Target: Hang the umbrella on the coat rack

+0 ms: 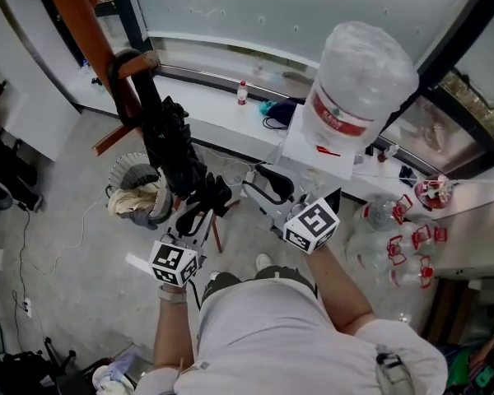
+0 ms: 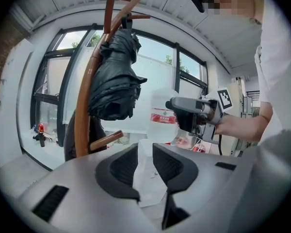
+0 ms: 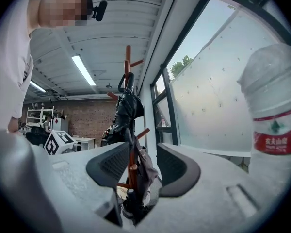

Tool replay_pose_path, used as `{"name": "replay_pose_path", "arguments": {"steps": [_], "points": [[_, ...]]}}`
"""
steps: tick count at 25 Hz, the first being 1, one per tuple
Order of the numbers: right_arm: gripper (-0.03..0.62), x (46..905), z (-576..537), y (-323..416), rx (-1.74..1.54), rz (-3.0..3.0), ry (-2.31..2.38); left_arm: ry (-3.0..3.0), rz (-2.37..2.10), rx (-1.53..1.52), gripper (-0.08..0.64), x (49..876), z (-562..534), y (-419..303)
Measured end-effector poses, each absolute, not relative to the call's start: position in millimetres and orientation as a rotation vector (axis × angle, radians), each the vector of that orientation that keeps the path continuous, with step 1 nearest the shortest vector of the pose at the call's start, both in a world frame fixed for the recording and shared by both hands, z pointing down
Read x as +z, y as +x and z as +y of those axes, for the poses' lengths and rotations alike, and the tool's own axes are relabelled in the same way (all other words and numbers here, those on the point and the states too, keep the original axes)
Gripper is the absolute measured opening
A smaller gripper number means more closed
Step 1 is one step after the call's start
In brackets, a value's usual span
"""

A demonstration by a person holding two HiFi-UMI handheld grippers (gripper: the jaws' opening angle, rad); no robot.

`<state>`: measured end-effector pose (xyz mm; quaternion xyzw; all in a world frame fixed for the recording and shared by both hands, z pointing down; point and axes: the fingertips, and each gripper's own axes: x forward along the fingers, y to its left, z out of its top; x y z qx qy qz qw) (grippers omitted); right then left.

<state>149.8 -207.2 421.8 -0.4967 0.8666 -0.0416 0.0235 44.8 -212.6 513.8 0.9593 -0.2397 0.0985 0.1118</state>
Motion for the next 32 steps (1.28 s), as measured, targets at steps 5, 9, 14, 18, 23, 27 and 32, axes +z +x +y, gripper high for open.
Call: {"name": "replay_pose_path", "arguments": {"steps": [5, 9, 14, 18, 23, 27, 32], "points": [[0.175, 443.7, -187.5, 163.3, -0.17, 2.652, -1.636, 2.842, -0.616, 0.281, 0.078, 513.4, -210.0, 66.1], [0.172, 458.5, -173.0, 173.7, -0.19, 2.624, -1.7, 2.862, -0.549, 0.292, 0.078, 515.0, -207.6, 83.1], [0.17, 476.8, -155.6, 183.6, -0.225, 2.572, -1.777, 2.878, -0.468, 0.317, 0.078, 518.2, -200.9, 97.9], [0.17, 489.7, -146.6, 188.0, -0.245, 2.55, -1.818, 2.883, -0.416, 0.327, 0.078, 523.0, -197.1, 106.3], [0.17, 501.6, -137.4, 190.4, -0.273, 2.521, -1.862, 2.896, -0.355, 0.348, 0.078, 526.0, -191.6, 115.6], [0.17, 507.8, -131.6, 190.3, -0.288, 2.509, -1.88, 2.905, -0.322, 0.364, 0.078, 528.6, -188.9, 121.2], [0.17, 512.7, -125.1, 192.7, -0.301, 2.494, -1.901, 2.906, -0.295, 0.371, 0.081, 531.1, -185.7, 124.1]]}}
